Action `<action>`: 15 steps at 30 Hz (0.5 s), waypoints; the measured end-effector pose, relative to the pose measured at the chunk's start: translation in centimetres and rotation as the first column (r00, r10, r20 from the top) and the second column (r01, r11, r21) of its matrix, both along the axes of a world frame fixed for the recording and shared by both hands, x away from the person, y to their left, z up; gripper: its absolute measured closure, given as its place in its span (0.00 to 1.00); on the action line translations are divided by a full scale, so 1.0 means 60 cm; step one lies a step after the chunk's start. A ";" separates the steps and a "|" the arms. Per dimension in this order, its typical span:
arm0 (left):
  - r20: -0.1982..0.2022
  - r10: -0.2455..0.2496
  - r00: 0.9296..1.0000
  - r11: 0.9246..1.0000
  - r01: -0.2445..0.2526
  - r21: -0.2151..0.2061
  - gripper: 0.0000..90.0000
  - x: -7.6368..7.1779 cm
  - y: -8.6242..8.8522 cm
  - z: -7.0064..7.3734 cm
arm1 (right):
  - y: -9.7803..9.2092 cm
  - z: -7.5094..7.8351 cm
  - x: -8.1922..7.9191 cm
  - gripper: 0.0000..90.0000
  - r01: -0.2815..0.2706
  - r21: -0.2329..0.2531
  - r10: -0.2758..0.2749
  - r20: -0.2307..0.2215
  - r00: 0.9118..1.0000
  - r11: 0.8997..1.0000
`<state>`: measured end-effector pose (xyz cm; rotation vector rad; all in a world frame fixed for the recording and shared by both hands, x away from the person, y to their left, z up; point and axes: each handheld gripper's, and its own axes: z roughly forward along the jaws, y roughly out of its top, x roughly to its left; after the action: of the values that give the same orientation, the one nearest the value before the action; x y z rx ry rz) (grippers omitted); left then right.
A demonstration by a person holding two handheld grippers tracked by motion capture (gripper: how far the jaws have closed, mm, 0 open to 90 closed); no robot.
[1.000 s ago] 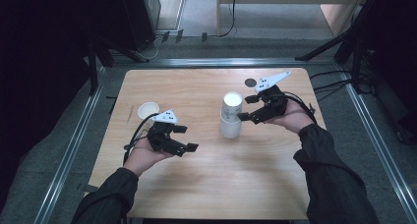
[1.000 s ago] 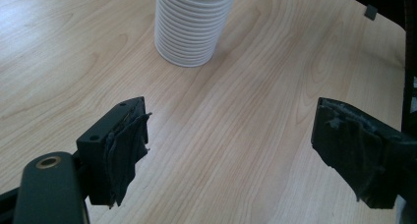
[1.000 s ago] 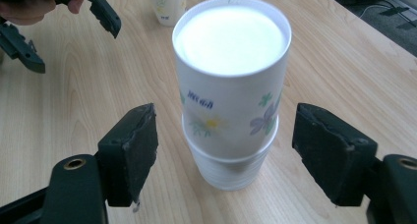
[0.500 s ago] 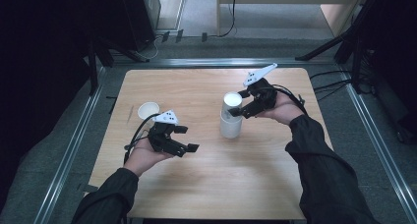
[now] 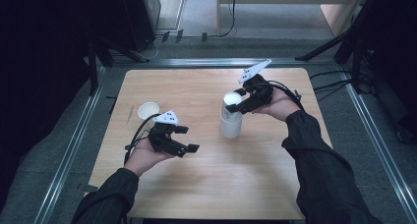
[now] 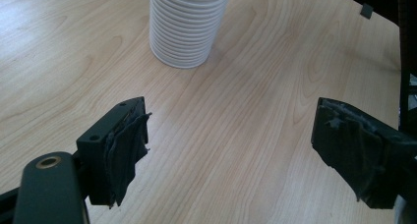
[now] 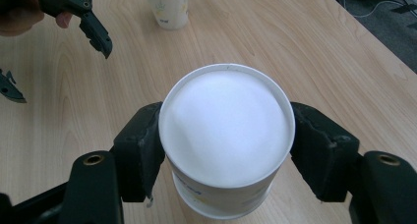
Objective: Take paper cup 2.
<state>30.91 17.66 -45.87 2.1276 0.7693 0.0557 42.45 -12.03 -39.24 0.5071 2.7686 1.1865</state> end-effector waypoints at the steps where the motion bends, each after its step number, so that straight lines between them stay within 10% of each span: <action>1: 0.000 0.000 1.000 1.000 0.000 -0.002 0.16 0.000 0.000 0.000 | -0.001 0.001 0.000 0.37 -0.001 0.002 0.001 0.002 1.000 1.000; 15: 0.000 -0.001 1.000 1.000 0.001 -0.002 0.16 0.000 0.000 0.000 | -0.005 0.027 -0.002 0.38 -0.001 0.020 0.001 0.007 1.000 1.000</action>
<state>30.93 17.65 -45.87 2.1262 0.7680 0.0542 42.31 -12.33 -37.64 0.5022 2.7544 1.2154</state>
